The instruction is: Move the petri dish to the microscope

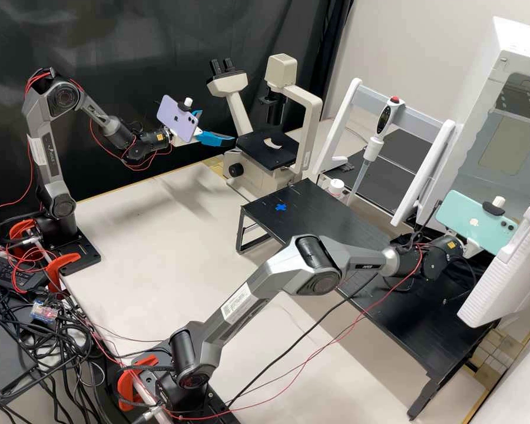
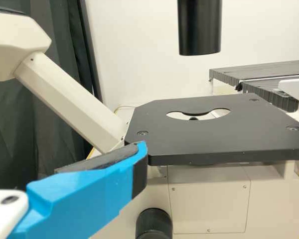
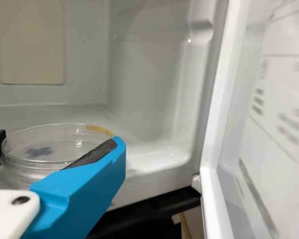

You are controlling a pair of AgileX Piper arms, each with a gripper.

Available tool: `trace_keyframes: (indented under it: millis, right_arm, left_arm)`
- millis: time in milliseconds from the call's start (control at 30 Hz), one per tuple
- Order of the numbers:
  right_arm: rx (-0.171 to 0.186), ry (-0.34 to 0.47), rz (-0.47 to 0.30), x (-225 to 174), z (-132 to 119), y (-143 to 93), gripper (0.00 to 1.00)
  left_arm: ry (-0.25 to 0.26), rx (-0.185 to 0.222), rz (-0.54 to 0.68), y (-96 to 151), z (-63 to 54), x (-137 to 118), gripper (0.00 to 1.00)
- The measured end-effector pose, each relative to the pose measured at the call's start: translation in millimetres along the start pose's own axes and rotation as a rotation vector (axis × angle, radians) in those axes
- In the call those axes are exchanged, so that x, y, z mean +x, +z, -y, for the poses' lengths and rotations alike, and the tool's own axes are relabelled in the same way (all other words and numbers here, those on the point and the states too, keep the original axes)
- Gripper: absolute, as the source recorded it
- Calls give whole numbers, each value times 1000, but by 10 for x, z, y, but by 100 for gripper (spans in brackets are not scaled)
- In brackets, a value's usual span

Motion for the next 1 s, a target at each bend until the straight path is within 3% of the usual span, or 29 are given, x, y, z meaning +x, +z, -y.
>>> trace_keyframes:
  millis: [300, 533, 733, 933, 1000]
  right_arm:
    - [31, -26, -92, -704, -30, -146, 0]
    - [92, -46, -167, -1283, 122, -279, 0]
    - [57, -80, -284, -1735, 413, -652, 0]
    - [-17, -175, -463, -2059, 816, -1223, 0]
    - [-22, -191, -513, -2123, 925, -1391, 0]
  left_arm:
    - [0, 0, 0, 0, 0, 0, 100]
    - [0, 0, 0, 0, 0, 0, 100]
    - [0, 0, 0, 0, 0, 0, 100]
    - [0, 0, 0, 0, 0, 0, 100]
    - [0, 0, 0, 0, 0, 0, 100]
